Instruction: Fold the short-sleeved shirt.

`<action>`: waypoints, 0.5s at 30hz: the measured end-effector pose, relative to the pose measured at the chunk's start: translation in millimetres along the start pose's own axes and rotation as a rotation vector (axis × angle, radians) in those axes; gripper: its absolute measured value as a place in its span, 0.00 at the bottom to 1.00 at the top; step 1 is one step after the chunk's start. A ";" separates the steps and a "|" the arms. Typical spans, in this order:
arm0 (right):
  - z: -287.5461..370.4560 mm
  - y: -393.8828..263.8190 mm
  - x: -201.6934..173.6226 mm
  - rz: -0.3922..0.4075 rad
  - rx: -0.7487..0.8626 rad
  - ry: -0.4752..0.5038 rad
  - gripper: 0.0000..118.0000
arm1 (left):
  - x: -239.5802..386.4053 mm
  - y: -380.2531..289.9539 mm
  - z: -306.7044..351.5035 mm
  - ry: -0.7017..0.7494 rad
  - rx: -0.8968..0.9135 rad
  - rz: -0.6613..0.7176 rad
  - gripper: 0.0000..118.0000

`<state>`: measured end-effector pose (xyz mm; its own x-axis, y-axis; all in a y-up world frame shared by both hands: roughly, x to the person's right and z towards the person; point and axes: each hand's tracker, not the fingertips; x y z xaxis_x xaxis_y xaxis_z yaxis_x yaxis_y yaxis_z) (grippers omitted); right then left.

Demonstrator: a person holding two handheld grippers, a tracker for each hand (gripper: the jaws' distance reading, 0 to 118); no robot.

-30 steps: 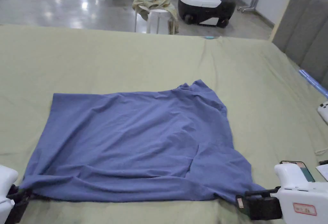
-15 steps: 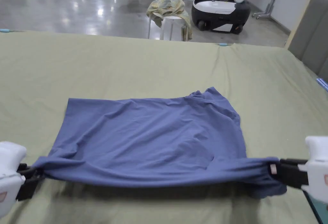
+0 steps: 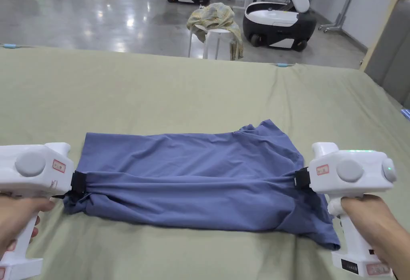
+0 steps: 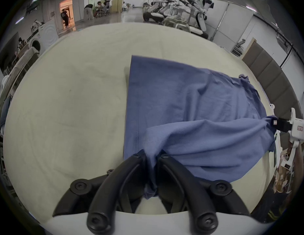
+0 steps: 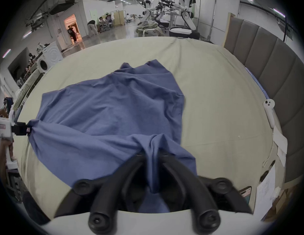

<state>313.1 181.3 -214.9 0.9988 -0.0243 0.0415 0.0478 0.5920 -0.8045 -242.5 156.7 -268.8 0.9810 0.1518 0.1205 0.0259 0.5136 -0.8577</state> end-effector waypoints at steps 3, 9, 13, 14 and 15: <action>51.4 -18.4 -15.1 0.116 0.205 -0.027 0.99 | 10.7 -22.8 56.5 0.096 0.222 -0.180 0.74; 170.0 -100.5 -65.6 0.165 0.620 0.044 0.92 | 40.6 -119.3 171.6 0.154 0.582 -0.323 0.73; 196.9 -142.1 -83.5 0.112 0.590 0.075 0.46 | 32.9 -153.8 175.8 0.156 0.476 -0.261 0.46; 197.5 -148.3 -87.3 0.113 0.586 0.053 0.09 | 31.7 -158.8 173.3 0.184 0.454 -0.253 0.04; 198.7 -153.6 -88.9 0.119 0.592 0.039 0.05 | 33.7 -161.3 161.7 0.179 0.456 -0.264 0.04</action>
<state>216.0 252.5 22.6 0.9972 0.0466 -0.0587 -0.0637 0.9398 -0.3356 -244.6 215.5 -45.6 0.9708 -0.1574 0.1809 0.2288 0.8342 -0.5018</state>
